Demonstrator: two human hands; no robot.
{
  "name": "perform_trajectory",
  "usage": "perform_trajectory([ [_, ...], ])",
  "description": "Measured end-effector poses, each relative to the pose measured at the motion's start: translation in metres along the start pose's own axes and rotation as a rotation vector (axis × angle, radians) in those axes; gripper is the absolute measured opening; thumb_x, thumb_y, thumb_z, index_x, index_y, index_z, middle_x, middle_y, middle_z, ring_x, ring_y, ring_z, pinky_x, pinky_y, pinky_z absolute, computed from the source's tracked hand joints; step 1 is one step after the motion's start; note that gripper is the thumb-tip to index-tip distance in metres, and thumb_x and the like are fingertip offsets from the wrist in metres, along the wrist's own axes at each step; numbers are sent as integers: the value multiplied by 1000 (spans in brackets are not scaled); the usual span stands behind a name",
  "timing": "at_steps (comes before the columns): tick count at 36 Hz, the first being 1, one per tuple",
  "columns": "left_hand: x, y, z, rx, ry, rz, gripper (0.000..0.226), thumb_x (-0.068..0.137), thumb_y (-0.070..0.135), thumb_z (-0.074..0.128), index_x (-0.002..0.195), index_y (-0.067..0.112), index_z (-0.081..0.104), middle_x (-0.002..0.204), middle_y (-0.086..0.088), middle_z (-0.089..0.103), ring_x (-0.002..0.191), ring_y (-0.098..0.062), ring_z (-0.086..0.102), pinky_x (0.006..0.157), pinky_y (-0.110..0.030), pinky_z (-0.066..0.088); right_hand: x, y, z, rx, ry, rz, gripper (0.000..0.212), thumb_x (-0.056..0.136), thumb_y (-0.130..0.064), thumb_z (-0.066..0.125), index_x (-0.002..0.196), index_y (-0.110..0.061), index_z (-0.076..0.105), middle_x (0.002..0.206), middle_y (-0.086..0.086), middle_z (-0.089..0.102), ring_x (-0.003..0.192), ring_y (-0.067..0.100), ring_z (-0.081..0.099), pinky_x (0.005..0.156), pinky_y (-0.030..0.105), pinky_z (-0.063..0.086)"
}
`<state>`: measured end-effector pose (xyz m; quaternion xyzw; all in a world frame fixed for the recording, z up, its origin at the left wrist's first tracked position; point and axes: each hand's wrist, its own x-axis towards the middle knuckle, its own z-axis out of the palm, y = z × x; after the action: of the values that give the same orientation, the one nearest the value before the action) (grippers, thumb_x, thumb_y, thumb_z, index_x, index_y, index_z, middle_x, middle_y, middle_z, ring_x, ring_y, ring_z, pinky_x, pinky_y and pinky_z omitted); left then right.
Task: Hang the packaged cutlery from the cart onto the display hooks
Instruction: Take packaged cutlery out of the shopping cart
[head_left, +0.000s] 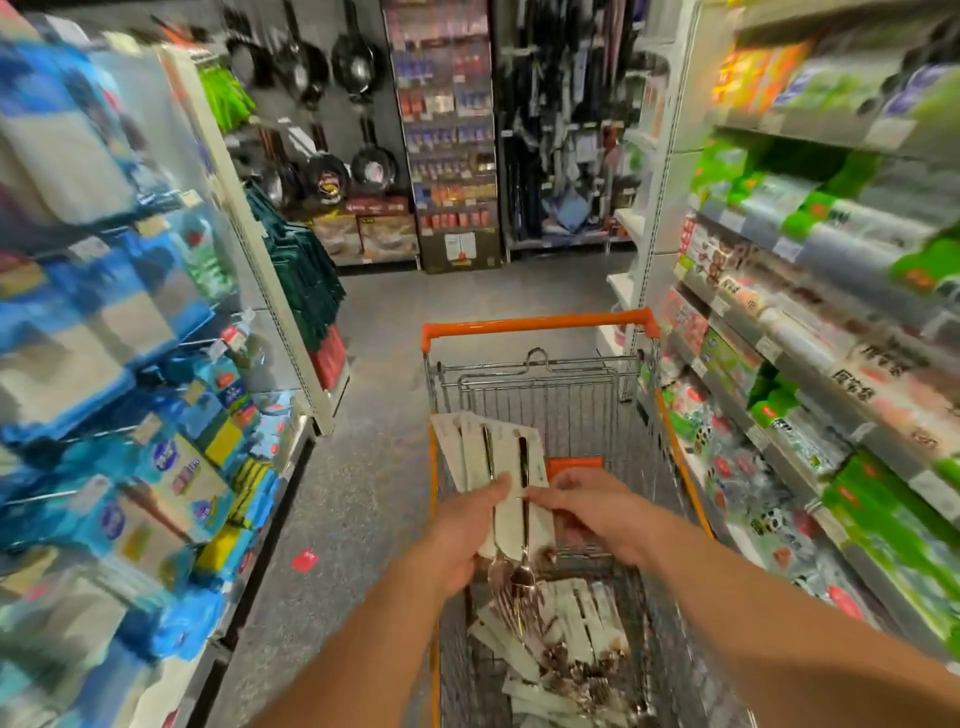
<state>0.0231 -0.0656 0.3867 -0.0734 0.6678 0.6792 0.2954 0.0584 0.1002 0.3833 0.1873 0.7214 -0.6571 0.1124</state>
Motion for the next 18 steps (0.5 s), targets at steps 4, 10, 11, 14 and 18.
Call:
perform_trajectory([
  [4,-33,4,-12,10,53,45,78,84,45,74,146,10,43,140,-10,57,127,-27,56,108,-44,44,-25,-8,15,51,-21,-73,19,88,-30,73,85,-13,64,58,-6,59,51,6,51,50,19,43],
  [10,-70,0,-38,-33,48,122,85,70,65,79,136,18,57,132,-7,65,122,-26,61,106,-50,46,-59,-22,37,90,-104,-103,10,92,-22,68,91,-12,63,70,-2,68,57,8,61,55,22,50],
  [11,-85,5,-38,-47,20,139,58,85,56,68,128,17,64,124,-8,70,116,-27,65,101,-47,50,-64,-24,39,93,-130,-98,12,93,-21,67,93,-10,64,71,-1,70,57,8,64,54,22,51],
  [14,-112,7,-44,-120,-10,159,34,100,37,53,119,15,68,111,-10,75,104,-28,71,85,-40,57,-79,-31,44,79,-206,-90,17,94,-21,65,99,-5,60,60,-2,66,51,8,62,49,22,50],
  [18,-146,0,-51,-156,35,200,27,98,32,58,117,15,69,111,-9,74,104,-26,71,87,-41,57,-99,-36,52,103,-324,-72,26,83,-23,75,97,-12,57,82,8,72,73,17,66,87,45,59],
])
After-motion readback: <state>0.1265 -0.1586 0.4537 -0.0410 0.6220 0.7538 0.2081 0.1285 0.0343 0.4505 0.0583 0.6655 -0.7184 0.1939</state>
